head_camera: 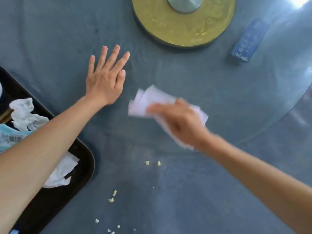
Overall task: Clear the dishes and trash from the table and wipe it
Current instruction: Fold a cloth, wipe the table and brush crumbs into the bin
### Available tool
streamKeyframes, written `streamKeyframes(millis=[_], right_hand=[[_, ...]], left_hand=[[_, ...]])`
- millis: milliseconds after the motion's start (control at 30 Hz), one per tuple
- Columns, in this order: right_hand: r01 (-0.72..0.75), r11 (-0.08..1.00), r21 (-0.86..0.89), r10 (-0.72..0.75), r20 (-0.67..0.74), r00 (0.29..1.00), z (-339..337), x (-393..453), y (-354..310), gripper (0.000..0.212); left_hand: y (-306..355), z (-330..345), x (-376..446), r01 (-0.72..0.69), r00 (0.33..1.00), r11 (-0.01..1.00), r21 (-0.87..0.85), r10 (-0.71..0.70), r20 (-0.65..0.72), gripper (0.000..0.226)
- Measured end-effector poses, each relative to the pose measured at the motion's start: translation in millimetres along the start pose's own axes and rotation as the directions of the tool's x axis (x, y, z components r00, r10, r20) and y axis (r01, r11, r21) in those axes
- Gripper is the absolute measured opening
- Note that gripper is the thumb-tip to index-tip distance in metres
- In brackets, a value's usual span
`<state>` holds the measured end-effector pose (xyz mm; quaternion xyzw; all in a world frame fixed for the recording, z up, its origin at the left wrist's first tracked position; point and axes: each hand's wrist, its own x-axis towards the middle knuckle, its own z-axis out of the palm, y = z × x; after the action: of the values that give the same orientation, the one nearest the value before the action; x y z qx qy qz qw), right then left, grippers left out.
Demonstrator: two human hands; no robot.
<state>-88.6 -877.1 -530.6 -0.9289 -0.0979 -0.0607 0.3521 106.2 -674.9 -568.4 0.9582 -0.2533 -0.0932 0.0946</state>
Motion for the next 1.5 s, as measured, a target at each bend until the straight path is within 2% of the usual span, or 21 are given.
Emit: streamKeyframes(millis=[67, 133, 200, 267, 333, 433, 500, 567, 633, 700, 833, 900, 967, 1033, 1100, 1167, 1267, 1333, 1400, 1467, 1500], right_hand=[[-0.183, 0.975, -0.128, 0.152, -0.223, 0.963, -45, 58, 36, 0.040], [-0.379, 0.897, -0.228, 0.283, -0.363, 0.888, -85, 109, 82, 0.045], [-0.510, 0.831, -0.220, 0.416, -0.364, 0.834, -101, 130, 115, 0.045], [-0.517, 0.832, -0.201, 0.436, -0.339, 0.834, -82, 122, 117, 0.042], [-0.447, 0.859, -0.249, 0.376, -0.285, 0.882, -51, 93, 91, 0.036], [-0.109, 0.976, -0.187, 0.110, -0.010, 0.994, 5, 18, 29, 0.040], [0.083, 0.994, -0.073, -0.066, 0.204, 0.977, 27, -35, -9, 0.048], [0.141, 0.990, 0.030, -0.144, 0.288, 0.947, 23, -55, -19, 0.053], [0.022, 0.998, 0.062, -0.032, 0.171, 0.985, 0, -41, -6, 0.052], [-0.153, 0.988, -0.009, 0.153, -0.058, 0.987, -33, -4, 20, 0.045], [-0.475, 0.869, -0.138, 0.401, -0.367, 0.839, -102, 91, 104, 0.040], [-0.602, 0.785, -0.143, 0.511, -0.399, 0.761, -112, 117, 137, 0.042], [-0.643, 0.743, -0.185, 0.535, -0.412, 0.737, -95, 117, 138, 0.044], [-0.552, 0.797, -0.243, 0.456, -0.356, 0.815, -64, 94, 110, 0.038], [-0.312, 0.910, -0.274, 0.272, -0.174, 0.946, -32, 52, 70, 0.034], [-0.073, 0.974, -0.214, 0.078, 0.014, 0.997, -8, 3, 37, 0.044], [0.197, 0.979, -0.058, -0.172, 0.294, 0.940, 6, -40, 18, 0.053], [0.316, 0.949, -0.010, -0.293, 0.350, 0.890, -10, -33, 28, 0.049], [0.277, 0.957, -0.079, -0.252, 0.237, 0.938, -47, 0, 51, 0.040], [0.022, 0.980, -0.196, -0.033, -0.054, 0.998, -86, 45, 94, 0.034], [-0.151, 0.957, -0.248, 0.097, -0.217, 0.971, -105, 69, 118, 0.034]], left_hand=[[20, -5, -3, 0.165, 0.986, 0.982, -0.088, -0.166, -0.011, 0.058], [58, -3, -14, 0.178, 0.983, 0.964, -0.196, -0.183, -0.007, 0.058], [87, 10, -31, 0.084, 0.996, 0.980, -0.180, -0.086, 0.000, 0.055], [88, 23, -39, 0.055, 0.997, 0.995, -0.080, -0.059, -0.044, 0.054], [72, 26, -33, 0.052, 0.997, 0.997, -0.052, -0.055, -0.060, 0.055], [50, 26, -24, -0.020, 0.998, 1.000, -0.001, 0.020, -0.059, 0.058], [37, 22, -18, -0.053, 0.997, 0.999, -0.009, 0.053, -0.055, 0.058], [25, 15, -10, -0.086, 0.996, 0.996, -0.014, 0.085, -0.033, 0.057], [13, 6, -2, -0.127, 0.992, 0.992, -0.003, 0.127, -0.006, 0.056], [-2, -2, 6, -0.131, 0.991, 0.991, 0.021, 0.130, 0.030, 0.056], [13, -8, 10, 0.003, 1.000, 0.999, -0.043, -0.002, 0.021, 0.056], [52, -3, -1, 0.039, 0.999, 0.983, -0.182, -0.036, 0.017, 0.056], [81, 8, -15, 0.056, 0.998, 0.980, -0.189, -0.053, 0.016, 0.055], [80, 17, -17, 0.071, 0.997, 0.990, -0.125, -0.076, -0.032, 0.056], [60, 17, -8, 0.065, 0.996, 0.993, -0.102, -0.071, -0.061, 0.057], [42, 15, 1, 0.022, 0.998, 0.997, -0.074, -0.027, -0.064, 0.057], [20, 12, 12, -0.020, 0.998, 0.999, -0.049, 0.017, -0.053, 0.057], [2, 8, 20, -0.063, 0.998, 0.997, -0.052, 0.062, -0.019, 0.058], [-13, 0, 33, -0.077, 0.997, 0.997, -0.032, 0.076, -0.018, 0.057], [-6, -7, 40, -0.001, 0.998, 0.997, -0.071, -0.002, -0.055, 0.056], [9, -8, 38, 0.055, 0.995, 0.990, -0.127, -0.065, -0.074, 0.055]])
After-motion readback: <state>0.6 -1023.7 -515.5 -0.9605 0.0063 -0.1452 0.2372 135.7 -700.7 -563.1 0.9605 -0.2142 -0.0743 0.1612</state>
